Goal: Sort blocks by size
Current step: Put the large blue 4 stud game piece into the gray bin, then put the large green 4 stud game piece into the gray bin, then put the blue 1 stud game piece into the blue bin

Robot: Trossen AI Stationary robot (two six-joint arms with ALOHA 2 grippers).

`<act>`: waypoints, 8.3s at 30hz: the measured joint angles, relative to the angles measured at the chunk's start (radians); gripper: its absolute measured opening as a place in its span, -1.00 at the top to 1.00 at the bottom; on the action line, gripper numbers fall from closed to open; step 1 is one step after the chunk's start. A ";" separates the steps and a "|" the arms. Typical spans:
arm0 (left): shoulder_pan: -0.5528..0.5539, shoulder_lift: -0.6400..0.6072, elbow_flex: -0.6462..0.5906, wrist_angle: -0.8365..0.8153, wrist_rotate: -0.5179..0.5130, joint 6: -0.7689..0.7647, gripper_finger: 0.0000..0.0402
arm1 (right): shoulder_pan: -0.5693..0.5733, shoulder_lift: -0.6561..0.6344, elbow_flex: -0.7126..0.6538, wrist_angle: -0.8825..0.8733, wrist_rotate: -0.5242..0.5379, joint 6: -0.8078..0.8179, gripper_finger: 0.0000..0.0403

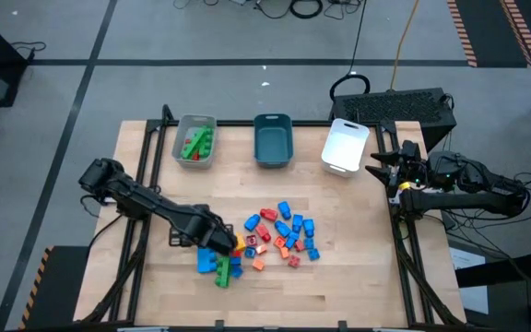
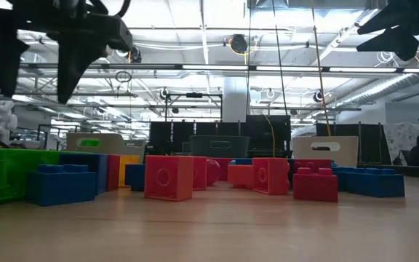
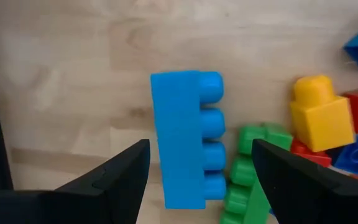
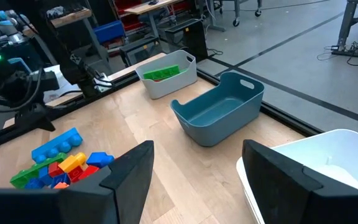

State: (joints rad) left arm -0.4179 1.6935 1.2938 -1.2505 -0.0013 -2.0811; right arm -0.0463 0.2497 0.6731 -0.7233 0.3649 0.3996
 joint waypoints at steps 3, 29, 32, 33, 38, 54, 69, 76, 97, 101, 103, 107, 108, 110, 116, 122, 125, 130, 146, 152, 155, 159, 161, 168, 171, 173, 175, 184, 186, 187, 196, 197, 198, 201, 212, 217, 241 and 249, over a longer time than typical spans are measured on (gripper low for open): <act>-0.012 0.022 0.000 0.003 0.003 -0.047 -0.40 | 0.000 0.000 0.000 0.000 0.000 0.000 -0.18; 0.004 0.043 -0.343 0.483 0.129 -0.045 -0.35 | 0.000 0.000 0.000 0.001 0.000 -0.030 -0.18; 0.018 0.043 -0.344 0.482 0.138 -0.036 -0.34 | 0.000 0.000 0.000 0.001 0.001 -0.030 -0.18; 0.026 0.037 -0.343 0.481 0.142 -0.024 -0.34 | 0.000 0.000 0.000 0.001 0.001 -0.030 -0.18; 0.092 0.019 -0.329 0.444 0.114 0.052 -0.34 | 0.000 0.000 0.000 0.001 0.001 -0.029 -0.18; 0.613 -0.210 -0.297 0.288 -0.075 0.578 -0.34 | 0.000 0.000 0.000 0.001 0.004 -0.019 -0.18; 1.185 -0.249 -0.072 0.286 -0.119 1.188 -0.34 | 0.000 0.000 0.000 0.001 0.005 0.008 -0.18; 1.308 -0.162 -0.039 0.257 -0.113 1.441 -0.34 | 0.000 0.000 0.000 0.001 0.005 0.008 -0.18; 1.373 -0.038 0.066 0.157 -0.142 1.643 -0.52 | 0.000 0.000 0.000 0.001 0.005 0.030 -0.18; 1.349 -0.038 0.096 0.102 -0.104 1.622 -0.52 | 0.000 0.000 0.000 0.001 0.005 0.027 -0.18; 1.315 -0.040 0.115 0.077 -0.023 1.623 -0.52 | 0.000 0.000 0.000 0.000 0.005 0.027 -0.18; 1.162 -0.046 0.129 0.011 0.166 1.641 -0.52 | 0.000 0.000 0.000 -0.006 0.005 0.023 -0.18; 1.104 -0.045 0.129 -0.018 0.193 1.640 -0.52 | 0.000 0.000 0.000 -0.008 0.005 0.023 -0.18; 0.977 -0.045 0.126 -0.075 0.204 1.617 -0.52 | 0.000 0.000 0.000 -0.016 0.005 0.024 -0.18; 0.573 -0.045 0.109 -0.067 0.151 1.551 -0.52 | 0.000 0.000 0.000 -0.016 0.005 0.002 -0.18; 0.314 -0.045 0.109 0.017 0.126 1.142 -0.52 | 0.000 0.000 0.000 -0.016 0.002 0.006 -0.18; 0.234 -0.045 0.109 0.077 0.075 0.842 -0.52 | 0.000 0.000 0.000 -0.016 0.001 0.026 -0.18; 0.132 -0.018 0.109 0.146 0.037 0.526 -0.52 | 0.000 0.000 0.000 -0.016 -0.005 0.041 -0.18; -0.079 0.191 0.108 0.312 0.051 0.188 -0.52 | 0.000 0.000 0.000 -0.014 -0.004 0.040 -0.18; -0.107 0.290 0.106 0.322 0.063 0.177 -0.52 | 0.000 0.000 0.000 -0.015 -0.004 0.060 -0.18; -0.108 0.332 0.106 0.327 0.064 0.183 -0.52 | 0.000 0.000 0.000 -0.015 -0.004 0.068 -0.18; -0.102 0.362 0.111 0.345 0.059 0.205 -0.48 | 0.000 0.000 0.000 -0.015 -0.004 0.053 -0.18; -0.097 0.370 0.111 0.350 0.062 0.228 -0.40 | 0.000 0.000 0.000 -0.015 -0.004 0.052 -0.18; -0.066 0.366 0.110 0.354 0.083 0.306 0.15 | 0.000 0.000 0.000 -0.015 -0.004 0.052 -0.18; -0.046 0.366 0.110 0.348 0.097 0.352 0.15 | 0.000 0.000 0.000 -0.015 -0.004 0.053 -0.18; -0.026 0.357 0.114 0.342 0.102 0.392 0.15 | 0.000 0.000 0.000 -0.015 -0.004 0.053 -0.18; -0.003 0.341 0.115 0.331 0.098 0.417 0.15 | 0.000 0.000 0.000 -0.015 -0.004 0.061 -0.18; 0.221 0.104 0.124 0.103 -0.045 0.577 0.15 | 0.000 0.000 0.000 -0.015 -0.004 0.062 -0.18; 0.302 0.040 0.126 0.047 -0.094 0.638 0.15 | 0.000 0.000 0.000 -0.015 -0.004 0.061 -0.18; 0.344 0.013 0.126 0.022 -0.117 0.672 0.15 | 0.000 0.000 0.000 -0.015 -0.004 0.061 -0.18; 0.754 -0.111 0.126 0.002 -0.237 1.002 0.15 | 0.000 0.000 0.000 -0.015 -0.003 0.061 -0.18; 0.796 -0.111 0.126 0.002 -0.238 1.036 0.15 | 0.000 0.000 0.000 -0.015 -0.003 0.061 -0.18; 0.838 -0.111 0.126 0.002 -0.238 1.069 0.15 | 0.000 0.000 0.000 -0.015 -0.002 0.061 -0.18; 0.949 -0.099 0.126 0.009 -0.245 1.157 0.15 | 0.000 0.000 0.000 -0.015 0.000 0.061 -0.18; 1.194 -0.078 0.126 0.112 -0.276 1.258 0.12 | 0.000 0.000 0.000 -0.015 0.000 0.056 -0.18; 1.219 -0.078 0.116 0.116 -0.236 1.261 -0.20 | 0.000 0.000 0.000 -0.015 0.000 0.056 -0.18; 0.589 -0.011 0.092 0.398 -0.056 1.482 -0.33 | 0.000 0.000 0.000 -0.014 0.000 0.060 -0.18; 0.467 0.118 0.092 0.448 -0.070 1.521 -0.33 | 0.000 0.000 0.000 -0.014 0.000 0.060 -0.18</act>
State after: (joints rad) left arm 0.0496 1.8118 1.3853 -0.8021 -0.0717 -0.5604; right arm -0.0463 0.2498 0.6731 -0.7376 0.3653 0.4599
